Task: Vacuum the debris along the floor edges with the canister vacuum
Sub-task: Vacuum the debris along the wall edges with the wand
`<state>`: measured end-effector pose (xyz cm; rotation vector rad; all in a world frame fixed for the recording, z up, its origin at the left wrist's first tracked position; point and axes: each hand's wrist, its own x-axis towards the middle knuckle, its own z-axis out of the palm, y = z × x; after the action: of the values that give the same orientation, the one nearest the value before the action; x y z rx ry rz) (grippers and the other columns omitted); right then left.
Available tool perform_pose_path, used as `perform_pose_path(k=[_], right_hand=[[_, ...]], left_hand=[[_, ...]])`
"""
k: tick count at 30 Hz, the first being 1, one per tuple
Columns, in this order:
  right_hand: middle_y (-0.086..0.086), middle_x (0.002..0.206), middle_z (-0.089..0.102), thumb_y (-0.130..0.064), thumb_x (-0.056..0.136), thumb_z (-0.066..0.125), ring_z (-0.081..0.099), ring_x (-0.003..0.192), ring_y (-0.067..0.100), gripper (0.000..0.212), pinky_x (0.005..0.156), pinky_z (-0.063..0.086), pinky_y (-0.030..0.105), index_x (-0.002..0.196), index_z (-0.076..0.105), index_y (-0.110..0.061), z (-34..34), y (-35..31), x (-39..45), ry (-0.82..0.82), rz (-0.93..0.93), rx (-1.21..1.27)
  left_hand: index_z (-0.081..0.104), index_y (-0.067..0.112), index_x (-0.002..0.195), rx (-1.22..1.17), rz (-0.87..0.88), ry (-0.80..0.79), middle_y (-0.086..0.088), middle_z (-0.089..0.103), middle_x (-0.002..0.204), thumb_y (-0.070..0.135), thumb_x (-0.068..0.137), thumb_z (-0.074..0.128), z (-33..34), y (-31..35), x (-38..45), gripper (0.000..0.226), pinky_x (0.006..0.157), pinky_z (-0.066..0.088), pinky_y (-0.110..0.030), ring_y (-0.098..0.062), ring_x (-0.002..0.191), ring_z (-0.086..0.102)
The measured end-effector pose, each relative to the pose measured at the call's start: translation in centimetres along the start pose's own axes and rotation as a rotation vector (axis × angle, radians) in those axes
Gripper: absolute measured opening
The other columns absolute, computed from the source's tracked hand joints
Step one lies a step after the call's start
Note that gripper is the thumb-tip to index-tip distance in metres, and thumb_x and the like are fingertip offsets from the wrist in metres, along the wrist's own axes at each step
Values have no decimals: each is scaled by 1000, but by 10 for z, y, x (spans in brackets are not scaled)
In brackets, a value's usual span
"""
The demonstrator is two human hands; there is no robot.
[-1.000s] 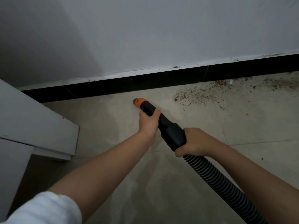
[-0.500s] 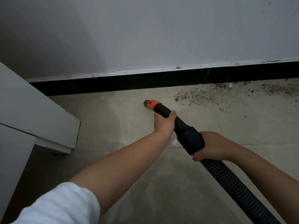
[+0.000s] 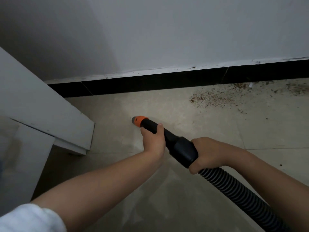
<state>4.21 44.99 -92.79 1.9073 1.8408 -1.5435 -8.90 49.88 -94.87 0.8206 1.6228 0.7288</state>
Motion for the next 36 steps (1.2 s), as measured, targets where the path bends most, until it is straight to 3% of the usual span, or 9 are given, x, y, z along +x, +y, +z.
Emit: perform_pose_path(k=[5, 11, 15, 19, 23, 29, 31, 33, 36], right_hand=[[-5, 77, 50, -24, 69, 75, 56, 73, 12, 35, 57, 43, 21, 72, 41, -23, 14, -10, 8, 10, -31, -41], [-7, 76, 49, -26, 69, 75, 54, 71, 11, 35, 53, 42, 20, 73, 40, -23, 25, -17, 17, 58, -20, -16], [-6, 77, 49, -28, 69, 75, 58, 80, 16, 34, 59, 45, 24, 75, 42, -21, 24, -16, 18, 126, 26, 23], [-5, 77, 50, -30, 69, 74, 57, 75, 15, 33, 57, 44, 24, 83, 46, -18, 8, -1, -1, 203, 103, 34], [-5, 77, 50, -28, 69, 75, 51, 65, 6, 34, 54, 43, 21, 76, 42, -21, -1, 22, -29, 234, 198, 62], [-4, 78, 50, -29, 68, 75, 51, 67, 9, 38, 54, 42, 23, 88, 46, -15, -7, 55, -55, 314, 288, 99], [-3, 77, 49, -28, 69, 75, 50, 66, 9, 37, 53, 41, 23, 90, 47, -13, -12, 65, -61, 307, 303, 98], [-4, 76, 49, -28, 70, 75, 51, 66, 8, 36, 54, 42, 22, 90, 48, -13, -18, 74, -65, 300, 304, 109], [-4, 77, 49, -27, 70, 75, 55, 76, 16, 37, 57, 44, 24, 92, 49, -13, -22, 86, -68, 305, 306, 123]], left_hand=[[17, 14, 148, 55, 19, 50, -10, 49, 132, 26, 98, 43, -14, -5, 0, 58, 94, 40, -29, -26, 117, 51], [20, 13, 147, 84, 62, 28, -9, 48, 134, 25, 97, 45, -23, -7, 14, 57, 101, 39, -31, -25, 118, 50], [15, 16, 148, 76, 57, -69, -10, 44, 138, 26, 96, 46, -13, -1, 24, 61, 106, 39, -41, -28, 121, 49], [21, 16, 146, 52, 48, -192, -11, 44, 138, 25, 96, 48, 14, 9, 25, 57, 104, 41, -45, -30, 121, 49], [28, 14, 143, 53, 9, -340, -12, 47, 135, 24, 95, 49, 50, 10, 15, 53, 100, 45, -45, -30, 119, 50], [30, 11, 142, 134, 7, -441, -13, 47, 136, 26, 94, 52, 100, 12, 3, 55, 99, 46, -45, -31, 119, 50], [30, 12, 142, 155, -3, -456, -12, 46, 136, 27, 94, 52, 114, 13, 0, 55, 93, 49, -43, -30, 118, 51], [31, 13, 142, 186, -8, -468, -11, 47, 134, 29, 94, 51, 125, 15, -3, 54, 78, 53, -36, -29, 115, 53], [28, 15, 143, 235, -1, -468, -10, 46, 135, 32, 95, 49, 138, 17, -6, 55, 62, 50, -29, -28, 112, 54]])
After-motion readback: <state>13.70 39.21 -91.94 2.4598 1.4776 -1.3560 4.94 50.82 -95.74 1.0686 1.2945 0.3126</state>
